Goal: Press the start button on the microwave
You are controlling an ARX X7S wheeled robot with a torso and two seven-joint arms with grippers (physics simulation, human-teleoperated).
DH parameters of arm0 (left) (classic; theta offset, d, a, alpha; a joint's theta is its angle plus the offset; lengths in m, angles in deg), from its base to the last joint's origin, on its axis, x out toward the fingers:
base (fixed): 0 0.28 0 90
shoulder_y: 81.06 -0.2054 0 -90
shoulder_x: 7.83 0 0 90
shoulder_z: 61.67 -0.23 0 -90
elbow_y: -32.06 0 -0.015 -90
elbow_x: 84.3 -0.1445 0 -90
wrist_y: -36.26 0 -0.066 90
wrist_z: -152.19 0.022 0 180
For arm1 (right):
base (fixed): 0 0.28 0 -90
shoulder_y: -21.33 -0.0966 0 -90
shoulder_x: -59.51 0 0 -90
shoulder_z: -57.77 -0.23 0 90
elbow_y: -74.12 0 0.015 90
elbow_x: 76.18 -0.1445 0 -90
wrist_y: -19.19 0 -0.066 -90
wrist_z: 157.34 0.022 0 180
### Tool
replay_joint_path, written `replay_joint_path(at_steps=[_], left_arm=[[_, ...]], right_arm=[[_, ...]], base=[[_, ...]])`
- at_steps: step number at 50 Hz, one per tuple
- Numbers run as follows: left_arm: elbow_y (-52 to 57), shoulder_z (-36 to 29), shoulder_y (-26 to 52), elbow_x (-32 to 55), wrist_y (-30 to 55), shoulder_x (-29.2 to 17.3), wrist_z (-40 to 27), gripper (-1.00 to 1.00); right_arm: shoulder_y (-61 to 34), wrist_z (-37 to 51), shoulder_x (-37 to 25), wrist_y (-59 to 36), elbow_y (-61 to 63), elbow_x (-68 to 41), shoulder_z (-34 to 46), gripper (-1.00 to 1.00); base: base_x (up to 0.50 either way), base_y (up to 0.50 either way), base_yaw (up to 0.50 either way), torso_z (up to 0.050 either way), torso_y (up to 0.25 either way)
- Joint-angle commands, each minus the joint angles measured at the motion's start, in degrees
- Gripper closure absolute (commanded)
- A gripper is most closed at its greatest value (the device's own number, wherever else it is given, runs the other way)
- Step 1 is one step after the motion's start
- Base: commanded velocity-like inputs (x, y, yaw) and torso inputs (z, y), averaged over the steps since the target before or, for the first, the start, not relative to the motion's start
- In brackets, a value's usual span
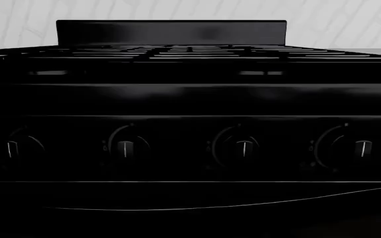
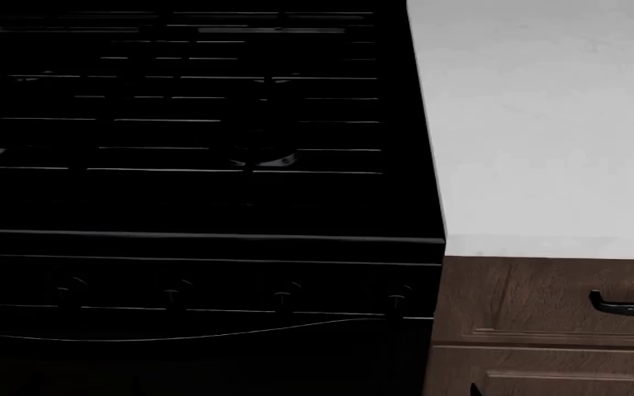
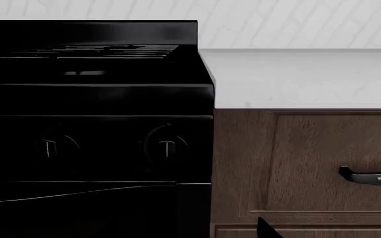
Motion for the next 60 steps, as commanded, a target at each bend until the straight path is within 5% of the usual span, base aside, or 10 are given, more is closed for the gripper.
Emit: replay_joint_path(at_steps=[1, 10, 22, 36, 47, 60], left_arm=[[1.04, -0.38, -0.35, 0.35, 0.69, -0.35, -0.39, -1.0], [0.22, -2.56, -0.01, 2.41, -0.05, -2.3, -2.6, -1.0], [15.43, -3.4, 2.81, 4.93, 10.57, -3.59, -4.84, -1.0], [25.54, -0.93, 21.73, 15.19, 42.46, -6.88, -3.76, -1.0], [16.51, -1.44, 36.96, 15.26, 45.22, -7.23, -4.06, -1.0], [18.06, -2.48, 35.6, 15.87, 44.76, -7.15, -4.86, -1.0]], right_arm=[[0.3, 1.45, -1.17, -0.42, 0.75, -1.16, 1.43, -1.0], [0.02, 3.11, -2.6, 0.66, 0.6, -2.27, 3.19, -1.0], [-0.85, 4.37, -5.61, -11.03, 20.41, -2.62, 4.3, -1.0], [-22.05, 4.33, -8.34, -40.02, 31.71, -3.86, 4.02, -1.0], [-38.03, 2.04, -8.66, -50.73, 28.27, -6.42, 4.77, -1.0], [-36.25, 1.72, -8.19, -47.63, 28.0, -8.2, 4.09, -1.0]], base=[[0.0, 0.0, 0.0, 0.0, 0.0], [0.0, 0.0, 0.0, 0.0, 0.0], [0.0, 0.0, 0.0, 0.0, 0.0], [0.0, 0.0, 0.0, 0.0, 0.0], [0.0, 0.0, 0.0, 0.0, 0.0], [0.43, 0.0, 0.0, 0.0, 0.0]])
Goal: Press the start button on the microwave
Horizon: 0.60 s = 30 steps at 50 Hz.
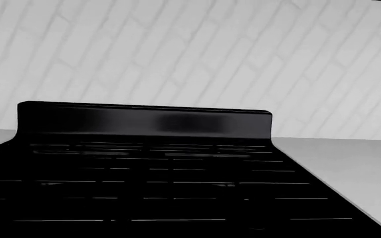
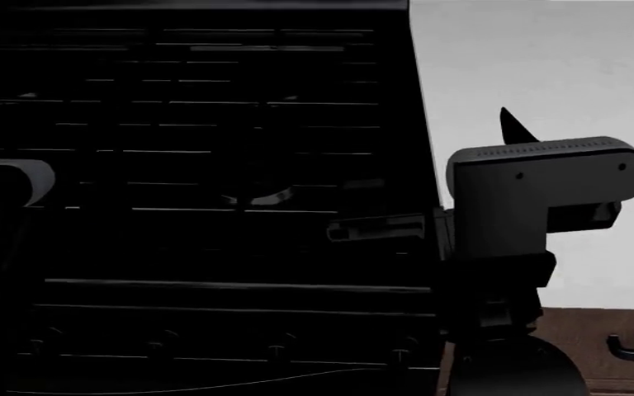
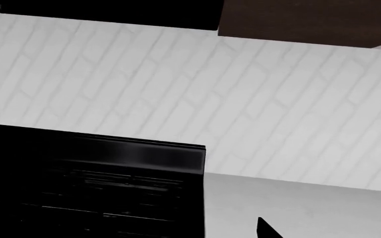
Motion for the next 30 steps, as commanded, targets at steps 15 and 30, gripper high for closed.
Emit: replay_joint_path(at_steps=[15, 30], left_arm=[[2.14, -1.28, 1.88, 2.0, 2.53, -0.84, -1.06, -1.0], [3.29, -1.39, 1.56, 2.92, 2.67, -1.37, -1.75, -1.0]], right_arm=[[-2.22, -0.22, -0.24, -3.23, 2.57, -2.98, 0.07, -1.0], [-1.93, -0.17, -0.1, -2.37, 2.26, -4.32, 0.11, -1.0]], base=[[0.5, 0.0, 0.0, 0.0, 0.0], [0.5, 0.09, 0.0, 0.0, 0.001]])
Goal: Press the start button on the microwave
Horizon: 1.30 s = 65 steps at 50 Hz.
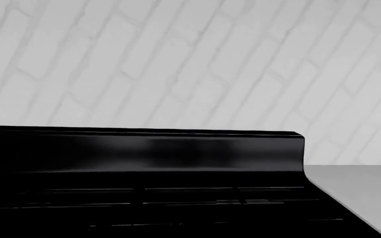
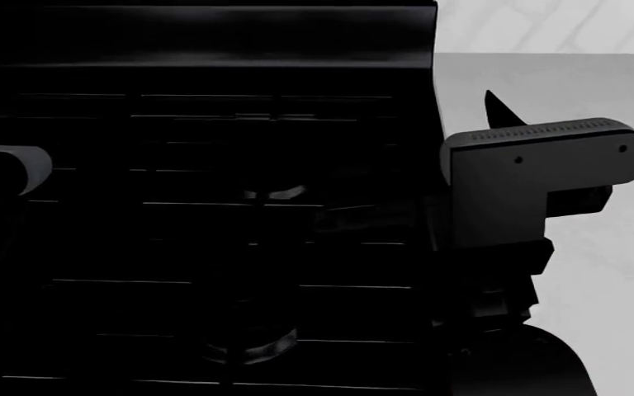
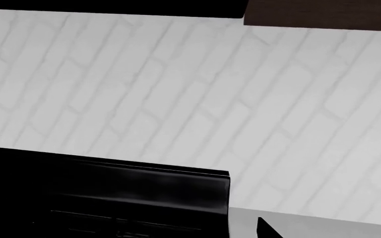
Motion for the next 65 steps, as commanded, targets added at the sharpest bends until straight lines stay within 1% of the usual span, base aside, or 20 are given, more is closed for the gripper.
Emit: replay_joint_path(at_steps=[1, 15, 18, 19, 20, 21, 24, 25, 27, 29, 30, 32, 34, 37, 40, 46, 51, 56, 61, 65], left_arm=[[0.72, -0.47, -0.24, 0.57, -0.21, -0.4, -0.35, -1.0], [0.15, -0.88, -0.51, 0.9, -0.98, -0.69, -0.94, -1.0], [-0.08, -0.9, -0.52, 1.03, -1.2, -0.8, -0.95, -1.0], [-0.22, -0.95, -0.52, 1.01, -1.32, -0.85, -0.96, -1.0], [-0.25, -0.98, -0.52, 1.07, -1.33, -0.89, -0.96, -1.0], [-0.41, -0.98, -0.51, 1.07, -1.47, -0.93, -0.97, -1.0], [-0.44, -1.0, -0.46, 1.23, -1.58, -1.03, -0.99, -1.0], [-0.45, -1.01, -0.44, 1.29, -1.59, -1.05, -1.02, -1.0], [-0.44, -1.02, -0.32, 1.41, -1.56, -1.11, -1.08, -1.0], [-0.57, -1.08, -0.2, 1.51, -1.51, -1.18, -1.09, -1.0], [-0.61, -1.14, -0.12, 1.54, -1.5, -1.23, -1.09, -1.0], [-0.39, -1.2, -0.02, 1.71, -1.28, -1.28, -1.16, -1.0], [-0.26, -1.24, 0.04, 1.87, -1.07, -1.33, -1.24, -1.0], [-0.01, -1.31, 0.19, 2.06, -0.91, -1.41, -1.34, -1.0], [0.63, -1.33, 0.26, 2.33, -0.4, -1.52, -1.57, -1.0], [0.85, -1.55, 0.1, 2.44, -0.49, -1.79, -1.78, -1.0], [0.87, -1.89, 0.25, 2.57, -0.6, -1.8, -1.91, -1.0], [0.07, -2.4, 0.37, 2.35, -1.3, -1.86, -1.95, -1.0], [-0.11, -2.75, 0.45, 2.48, -1.54, -1.93, -1.94, -1.0], [-0.32, -2.94, 0.25, 2.6, -1.91, -2.07, -1.83, -1.0]], right_arm=[[0.16, 0.42, -0.21, -0.32, 0.14, -0.56, 0.47, -1.0], [1.89, 1.06, -0.98, 0.71, 1.03, -0.79, 0.75, -1.0], [1.69, 1.82, -0.38, -1.14, 2.35, -1.54, -0.12, -1.0], [0.98, 3.73, -0.77, -3.37, 3.31, 0.19, 0.96, -1.0], [0.98, 1.63, -0.02, -3.14, 5.91, -2.89, -0.7, -1.0], [0.36, 2.34, 0.18, -4.71, 7.0, -3.01, -1.15, -1.0], [-6.7, 7.07, -0.95, -15.65, 15.28, -0.62, 0.58, -1.0], [-7.88, 7.69, -1.18, -17.24, 16.27, -0.26, 1.04, -1.0], [-12.75, 7.46, -0.11, -23.65, 20.75, -1.85, -0.86, -1.0], [-16.05, 7.74, -1.41, -24.54, 22.61, -1.49, 0.22, -1.0], [-18.04, 6.65, -0.14, -26.46, 22.92, -2.86, -1.81, -1.0], [-20.53, 6.96, -0.76, -26.98, 22.89, -2.58, -1.69, -1.0], [-25.56, 6.6, -0.41, -33.48, 23.05, -3.53, -2.81, -1.0], [-32.63, 5.86, -0.49, -37.85, 22.95, -4.47, -3.32, -1.0], [-40.04, 5.72, -0.73, -40.6, 20.21, -4.8, -3.56, -1.0], [-45.2, 6.54, -1.37, -40.54, 16.44, -4.91, -2.69, -1.0], [-51.18, 6.38, -1.18, -40.41, 10.01, -5.34, -2.63, -1.0], [-58.99, 5.41, -0.52, -40.35, -1.07, -6.04, -1.47, -1.0], [-64.85, 5.34, 0.43, -40.55, -9.01, -6.68, -0.23, -1.0], [-69.41, 5.1, 1.64, -37.09, -18.45, -6.12, -0.52, -1.0]], base=[[0.46, 0.0, 0.0, 0.0, 0.0], [-0.04, -0.03, 0.0, 0.0, 0.001], [0.0, 0.0, 0.0, 0.0, 0.0], [0.0, 0.0, 0.0, 0.0, 0.0], [0.0, 0.0, 0.0, 0.0, 0.0], [0.0, 0.0, 0.0, 0.0, 0.0], [0.0, 0.0, 0.0, 0.0, 0.0], [0.0, 0.0, 0.0, 0.0, 0.0], [0.0, 0.0, 0.0, 0.0, 0.0], [0.0, 0.0, 0.0, 0.0, 0.0], [0.0, 0.0, 0.0, 0.0, 0.0], [0.0, 0.0, 0.0, 0.0, 0.0], [0.0, 0.0, 0.0, 0.0, 0.0], [0.0, 0.0, 0.0, 0.0, 0.0], [0.0, 0.0, 0.0, 0.0, 0.0], [0.0, 0.0, 0.0, 0.0, 0.0], [0.0, 0.0, 0.0, 0.0, 0.0], [0.0, 0.0, 0.0, 0.0, 0.0], [0.0, 0.0, 0.0, 0.0, 0.0], [0.0, 0.0, 0.0, 0.0, 0.0]])
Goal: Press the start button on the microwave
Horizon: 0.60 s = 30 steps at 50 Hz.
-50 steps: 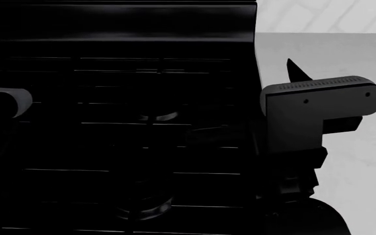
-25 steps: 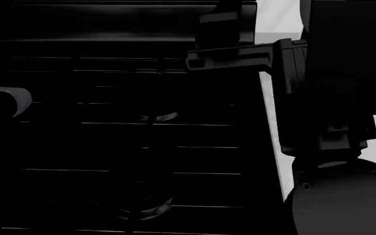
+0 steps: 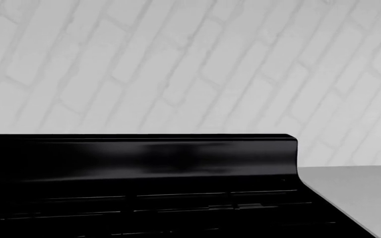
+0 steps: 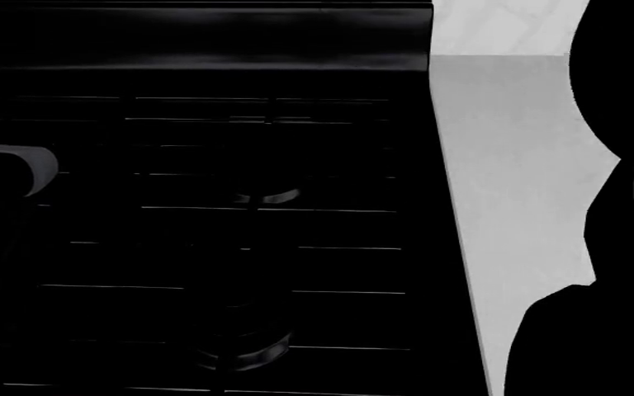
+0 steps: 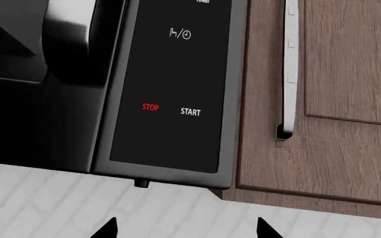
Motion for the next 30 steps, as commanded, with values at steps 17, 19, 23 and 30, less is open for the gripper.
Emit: replay_joint_path(at_steps=[17, 19, 23, 30], left_arm=[[-0.27, -0.96, -0.17, 0.8, -0.56, -0.85, -0.45, -1.0], [-0.18, -1.07, -0.2, 0.83, -0.55, -0.95, -0.49, -1.0], [-0.16, -1.03, -0.09, 1.02, -0.51, -1.13, -0.56, -1.0], [-0.15, -1.07, 0.01, 1.36, -0.51, -1.31, -0.64, -1.0]], right_arm=[[-20.33, -1.3, 3.56, 7.31, -31.82, -0.34, 3.6, 1.0], [-20.83, -1.34, 3.6, 7.75, -32.48, -0.36, 4.02, 1.0], [-21.62, -1.45, 3.71, 8.55, -33.64, -0.5, 4.6, 1.0], [-23.64, -1.72, 3.75, 11.27, -36.99, -0.19, 6.55, 1.0]], base=[[0.0, 0.0, 0.0, 0.0, 0.0], [0.0, 0.0, 0.0, 0.0, 0.0], [0.0, 0.0, 0.0, 0.0, 0.0], [0.0, 0.0, 0.0, 0.0, 0.0]])
